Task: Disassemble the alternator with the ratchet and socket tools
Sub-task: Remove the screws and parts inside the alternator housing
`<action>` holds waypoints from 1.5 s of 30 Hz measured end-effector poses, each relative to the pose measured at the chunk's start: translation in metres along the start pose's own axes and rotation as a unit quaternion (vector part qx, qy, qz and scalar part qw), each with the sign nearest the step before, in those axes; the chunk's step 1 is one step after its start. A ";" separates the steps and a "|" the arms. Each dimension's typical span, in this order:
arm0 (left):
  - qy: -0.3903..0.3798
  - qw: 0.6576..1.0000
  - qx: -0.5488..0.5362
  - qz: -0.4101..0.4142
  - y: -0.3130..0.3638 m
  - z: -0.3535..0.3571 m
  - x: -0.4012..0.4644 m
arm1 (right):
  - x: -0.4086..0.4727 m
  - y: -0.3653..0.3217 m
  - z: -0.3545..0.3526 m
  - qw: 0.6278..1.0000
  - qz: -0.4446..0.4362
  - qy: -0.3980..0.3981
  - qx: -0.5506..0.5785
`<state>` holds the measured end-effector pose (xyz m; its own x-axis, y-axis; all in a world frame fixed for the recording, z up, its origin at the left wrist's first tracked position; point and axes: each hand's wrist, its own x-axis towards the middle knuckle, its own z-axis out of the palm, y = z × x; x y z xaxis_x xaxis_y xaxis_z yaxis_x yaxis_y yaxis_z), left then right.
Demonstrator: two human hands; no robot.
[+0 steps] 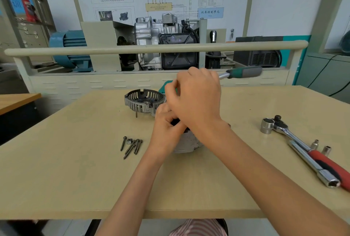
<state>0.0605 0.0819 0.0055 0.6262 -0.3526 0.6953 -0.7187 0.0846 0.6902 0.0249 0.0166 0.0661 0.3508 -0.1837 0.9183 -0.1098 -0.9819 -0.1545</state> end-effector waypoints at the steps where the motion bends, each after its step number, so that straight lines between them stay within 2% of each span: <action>1: -0.007 1.000 -0.003 -0.006 0.001 -0.001 0.000 | 0.003 0.001 -0.001 0.997 0.007 -0.019 0.072; 3: -0.034 0.999 0.003 -0.017 0.002 -0.005 0.000 | 0.009 0.006 -0.002 0.974 0.007 -0.047 0.221; 6: -0.076 0.997 0.016 -0.025 0.000 -0.009 0.000 | 0.013 0.011 -0.005 0.894 0.051 -0.093 0.435; 8: -0.079 0.997 0.016 -0.020 0.000 -0.010 0.001 | 0.015 0.012 -0.007 0.841 0.086 -0.124 0.519; 9: -0.078 0.997 0.014 -0.017 0.000 -0.010 0.001 | 0.015 0.012 -0.008 0.833 0.091 -0.130 0.530; 10: -0.077 0.997 0.011 -0.012 -0.001 -0.011 0.001 | 0.014 0.011 -0.008 0.842 0.085 -0.123 0.519; 11: -0.075 0.997 0.008 -0.006 -0.002 -0.011 0.001 | 0.012 0.010 -0.008 0.868 0.068 -0.103 0.481; 12: -0.072 0.997 0.005 -0.002 -0.003 -0.011 0.001 | 0.010 0.009 -0.007 0.908 0.039 -0.076 0.411; 14: -0.048 0.999 0.001 0.000 -0.004 -0.009 0.001 | 0.003 0.007 -0.003 0.983 -0.005 -0.015 0.184; 16: -0.027 1.000 0.005 -0.013 -0.002 -0.005 0.002 | -0.004 0.001 0.000 0.999 -0.006 0.023 -0.035; 17: -0.026 0.999 0.006 -0.020 -0.002 -0.004 0.001 | -0.005 -0.002 0.000 0.997 0.005 0.030 -0.075; 19: -0.030 0.999 0.000 -0.030 -0.001 -0.003 0.001 | -0.002 -0.003 -0.001 0.999 0.024 0.019 -0.018; 21: -0.044 0.999 -0.007 -0.032 0.000 -0.005 0.000 | 0.004 0.000 -0.002 0.992 0.030 -0.007 0.120; 25: -0.088 0.995 -0.002 -0.044 0.001 -0.011 0.001 | 0.012 0.008 -0.007 0.933 0.017 -0.080 0.351; 27: -0.084 0.996 -0.002 -0.035 0.000 -0.012 0.001 | 0.013 0.012 -0.011 0.906 0.028 -0.103 0.409; 29: -0.067 0.998 0.001 -0.015 -0.002 -0.010 0.001 | 0.010 0.014 -0.012 0.925 0.009 -0.089 0.369; 30: -0.053 0.999 0.000 -0.009 -0.003 -0.008 0.001 | 0.007 0.013 -0.011 0.950 -0.005 -0.075 0.303; 32: -0.025 1.000 -0.011 -0.007 -0.003 -0.004 0.001 | 0.000 0.007 -0.009 0.996 -0.013 -0.036 0.086; 34: -0.007 1.000 -0.020 -0.015 -0.003 0.000 0.001 | -0.006 0.000 -0.005 0.996 0.002 -0.007 -0.088; 35: 0.000 1.000 -0.022 -0.019 -0.003 0.001 0.001 | -0.006 -0.002 -0.005 0.994 0.009 -0.002 -0.112; 37: -0.004 0.999 -0.021 -0.031 -0.002 0.000 0.000 | -0.003 -0.003 -0.004 0.998 0.015 -0.011 -0.064; 40: -0.039 0.998 -0.012 -0.043 0.001 -0.005 0.001 | 0.006 0.003 -0.006 0.991 0.016 -0.043 0.125; 43: -0.070 0.997 0.001 -0.045 0.002 -0.008 0.001 | 0.013 0.011 -0.009 0.937 0.019 -0.100 0.335; 45: -0.075 0.996 0.007 -0.039 0.001 -0.008 0.000 | 0.015 0.015 -0.011 0.901 0.030 -0.130 0.412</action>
<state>0.0626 0.0897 0.0082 0.6295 -0.4927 0.6008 -0.6740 0.0384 0.7377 0.0181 -0.0008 0.0818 0.5851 -0.1372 0.7993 0.5543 -0.6518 -0.5176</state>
